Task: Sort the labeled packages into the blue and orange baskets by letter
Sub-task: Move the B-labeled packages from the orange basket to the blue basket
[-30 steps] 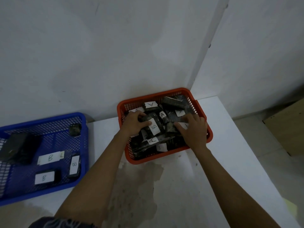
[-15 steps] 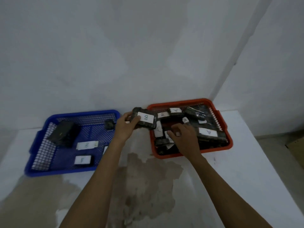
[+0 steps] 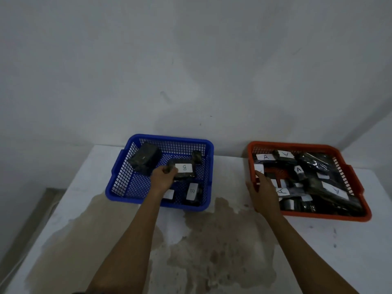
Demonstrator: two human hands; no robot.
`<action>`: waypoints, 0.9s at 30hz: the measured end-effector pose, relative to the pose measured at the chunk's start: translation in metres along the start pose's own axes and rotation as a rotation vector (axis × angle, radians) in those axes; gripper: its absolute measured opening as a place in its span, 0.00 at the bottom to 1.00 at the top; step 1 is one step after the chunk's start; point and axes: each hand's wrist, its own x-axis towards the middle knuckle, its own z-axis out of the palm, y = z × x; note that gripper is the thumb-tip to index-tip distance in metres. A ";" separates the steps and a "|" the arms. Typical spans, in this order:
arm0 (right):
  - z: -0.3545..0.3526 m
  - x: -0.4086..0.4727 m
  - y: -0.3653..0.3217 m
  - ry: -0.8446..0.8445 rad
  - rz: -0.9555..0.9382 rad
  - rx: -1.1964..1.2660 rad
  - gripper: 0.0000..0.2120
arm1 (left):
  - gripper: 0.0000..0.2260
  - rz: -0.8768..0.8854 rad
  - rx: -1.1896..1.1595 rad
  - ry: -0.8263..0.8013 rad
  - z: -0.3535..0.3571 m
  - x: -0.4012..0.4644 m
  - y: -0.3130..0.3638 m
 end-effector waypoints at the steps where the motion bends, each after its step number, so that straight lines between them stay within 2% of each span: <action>1: 0.000 0.000 0.001 -0.001 -0.013 -0.004 0.20 | 0.05 -0.001 0.018 -0.017 0.006 0.005 -0.003; 5: -0.001 0.001 0.005 0.000 -0.048 -0.007 0.19 | 0.13 0.015 0.111 -0.101 0.026 0.021 -0.010; 8: -0.003 0.001 0.007 -0.005 -0.071 -0.014 0.19 | 0.13 0.075 0.218 -0.111 0.034 0.031 -0.014; 14: -0.011 0.002 0.010 -0.033 -0.088 0.000 0.20 | 0.12 0.109 0.239 -0.075 0.037 0.038 -0.012; 18: -0.031 0.001 0.018 0.003 -0.122 -0.009 0.18 | 0.18 0.227 0.307 0.055 0.047 0.024 -0.006; 21: -0.056 -0.002 0.037 0.069 -0.129 -0.028 0.14 | 0.18 0.432 0.297 0.168 0.068 0.002 0.011; 24: -0.085 -0.005 0.065 0.175 -0.078 -0.126 0.11 | 0.11 0.681 0.226 -0.003 0.103 -0.026 0.037; 27: -0.109 -0.008 0.092 0.222 -0.060 -0.216 0.10 | 0.08 0.810 0.282 -0.206 0.149 -0.054 0.061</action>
